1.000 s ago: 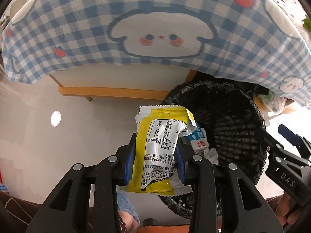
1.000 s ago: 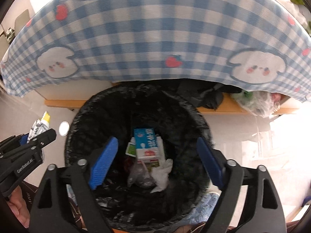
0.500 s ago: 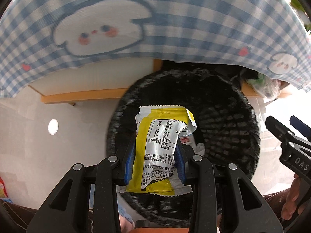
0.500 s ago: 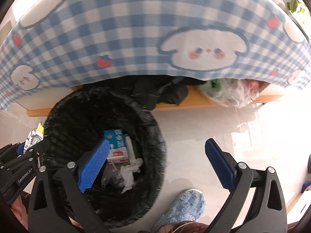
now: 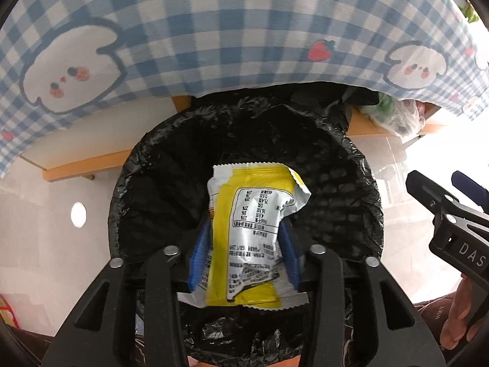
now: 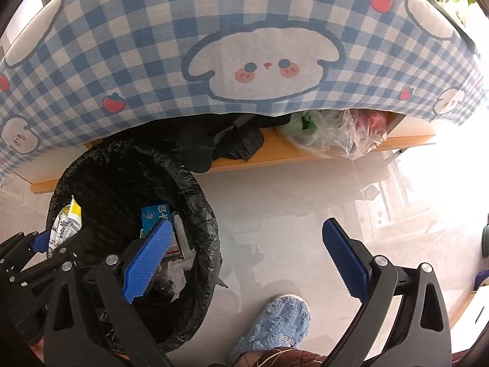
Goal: Collect trash
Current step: 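Open the left tool to drop the yellow wrapper into the bin, then move both open tools back over the table toward the medicine box and gold bag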
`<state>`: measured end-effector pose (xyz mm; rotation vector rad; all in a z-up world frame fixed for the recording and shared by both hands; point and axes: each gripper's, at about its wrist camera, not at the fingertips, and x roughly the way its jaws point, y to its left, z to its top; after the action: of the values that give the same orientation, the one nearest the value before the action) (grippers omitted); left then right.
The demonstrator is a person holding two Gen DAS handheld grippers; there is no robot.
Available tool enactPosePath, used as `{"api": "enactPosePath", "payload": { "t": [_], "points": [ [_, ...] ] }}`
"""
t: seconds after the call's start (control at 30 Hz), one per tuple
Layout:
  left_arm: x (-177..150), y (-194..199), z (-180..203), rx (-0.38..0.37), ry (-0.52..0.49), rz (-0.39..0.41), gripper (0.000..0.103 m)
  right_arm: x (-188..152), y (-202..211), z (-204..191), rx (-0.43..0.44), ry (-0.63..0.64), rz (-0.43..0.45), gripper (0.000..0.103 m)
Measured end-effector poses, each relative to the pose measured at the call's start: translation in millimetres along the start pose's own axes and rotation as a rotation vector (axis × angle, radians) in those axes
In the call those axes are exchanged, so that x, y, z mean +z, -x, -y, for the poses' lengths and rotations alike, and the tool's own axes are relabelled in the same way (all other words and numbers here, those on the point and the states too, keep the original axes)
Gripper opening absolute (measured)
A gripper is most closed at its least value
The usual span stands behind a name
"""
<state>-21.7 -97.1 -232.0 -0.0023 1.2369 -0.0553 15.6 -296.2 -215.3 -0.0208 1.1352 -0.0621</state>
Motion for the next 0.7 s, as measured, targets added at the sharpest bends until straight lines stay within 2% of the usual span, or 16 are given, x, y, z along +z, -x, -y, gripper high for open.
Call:
{"api": "enactPosePath", "payload": {
  "t": [0.27,0.33,0.4,0.53,0.7],
  "points": [
    [3,3,-1,0.024,-0.009,0.024,0.064,2,2,1,0.003,-0.002,0.004,0.095],
    [5,8,-5,0.031,-0.007,0.029,0.073,4,6,0,0.005,-0.006,0.007,0.095],
    [6,15,-10,0.034,0.000,0.043,0.075,6,10,0,0.005,-0.007,0.015,0.095],
    [10,34,-22,0.030,0.036,0.085,0.086,12,25,-6,0.003,0.019,0.045,0.095],
    [14,64,-32,0.040,0.053,0.144,0.094,23,53,-9,0.017,0.028,0.110,0.095]
  ]
}}
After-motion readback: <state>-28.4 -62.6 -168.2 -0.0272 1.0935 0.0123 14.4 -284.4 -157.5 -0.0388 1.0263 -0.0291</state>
